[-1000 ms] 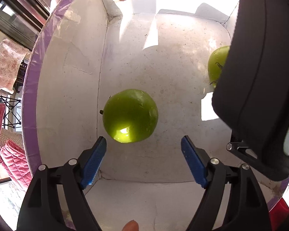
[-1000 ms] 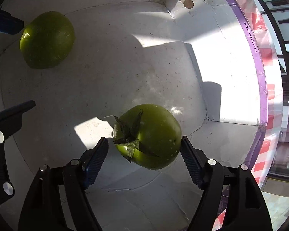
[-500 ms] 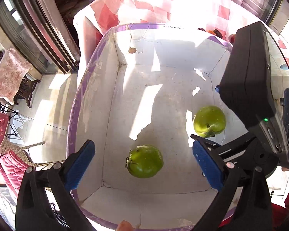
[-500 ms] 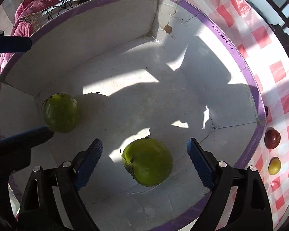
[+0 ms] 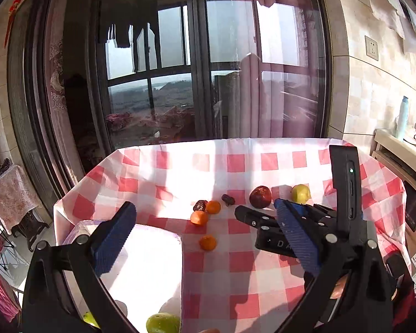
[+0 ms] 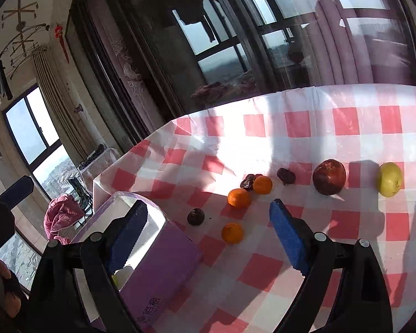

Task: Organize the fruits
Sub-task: 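Move both tools back over the remaining fruits on the table, then grasp the red apple with the right tool while the left tool grasps an orange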

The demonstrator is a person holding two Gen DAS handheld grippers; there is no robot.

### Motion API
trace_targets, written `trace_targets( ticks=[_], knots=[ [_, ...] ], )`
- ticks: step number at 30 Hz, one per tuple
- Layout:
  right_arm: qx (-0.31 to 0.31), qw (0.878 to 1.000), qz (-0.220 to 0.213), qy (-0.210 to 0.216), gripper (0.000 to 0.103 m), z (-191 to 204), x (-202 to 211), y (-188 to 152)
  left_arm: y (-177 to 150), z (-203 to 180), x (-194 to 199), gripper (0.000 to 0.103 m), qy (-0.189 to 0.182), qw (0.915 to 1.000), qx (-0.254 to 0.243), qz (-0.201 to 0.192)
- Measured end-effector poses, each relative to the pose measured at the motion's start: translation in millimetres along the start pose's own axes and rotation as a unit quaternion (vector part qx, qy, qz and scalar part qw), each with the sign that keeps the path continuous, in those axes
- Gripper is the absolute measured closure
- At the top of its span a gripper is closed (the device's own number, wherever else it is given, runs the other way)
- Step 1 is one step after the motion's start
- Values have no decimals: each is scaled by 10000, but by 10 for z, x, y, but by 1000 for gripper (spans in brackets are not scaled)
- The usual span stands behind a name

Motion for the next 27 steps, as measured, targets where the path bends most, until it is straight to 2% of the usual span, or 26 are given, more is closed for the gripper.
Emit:
trace_targets(
  ticks=[3, 4, 7, 8, 11, 14, 16, 18, 22, 24, 27],
  knots=[
    [-568, 9949, 49, -826, 16, -830, -31, -322, -555, -470, -715, 2, -296, 9956, 192, 863],
    [-656, 9927, 96, -1007, 16, -1053, 11, -353, -765, -574, -920, 2, -330, 9944, 123, 997],
    [-940, 9836, 314, -1507, 16, -1536, -181, -597, -1104, -831, -1463, 2, -121, 9914, -185, 1289],
    [-1008, 9809, 348, -1628, 16, -1650, -262, -641, -1314, -904, -1435, 2, -164, 9902, -166, 1378],
    [-926, 9747, 396, -1994, 16, -1918, -414, -649, -1521, -905, -1757, 2, -173, 9869, 99, 1598],
    [-845, 9750, 448, -2004, 16, -2014, -591, -625, -1607, -728, -1940, 2, -123, 9828, 621, 1736],
    [-703, 9760, 487, -2003, 16, -2042, -686, -546, -1643, -615, -2008, 2, 56, 9815, 732, 1770],
    [-634, 9768, 614, -1949, 16, -2083, -791, -465, -1616, -527, -2038, 2, -32, 9795, 993, 1751],
    [-504, 9773, 684, -1942, 16, -2136, -1007, -256, -1535, -352, -2119, 2, 262, 9795, 1040, 1704],
    [-370, 9782, 910, -1827, 14, -2093, -1174, -216, -1531, -281, -2174, 2, 390, 9772, 1103, 1771],
    [95, 9801, 1106, -1645, 20, -1927, -1384, -172, -1511, -187, -2212, 2, 519, 9755, 1196, 1773]
  ],
)
Point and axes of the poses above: each gripper's, at about its wrist camera, not at the fingertips, and x roughly against the way its jaws point, z to its left, y to its top, the point moved 7 cm from there along -x, roughly the way its jaws point, and after that the axes turned 2 degrees about -x, right-handed, at the moved point
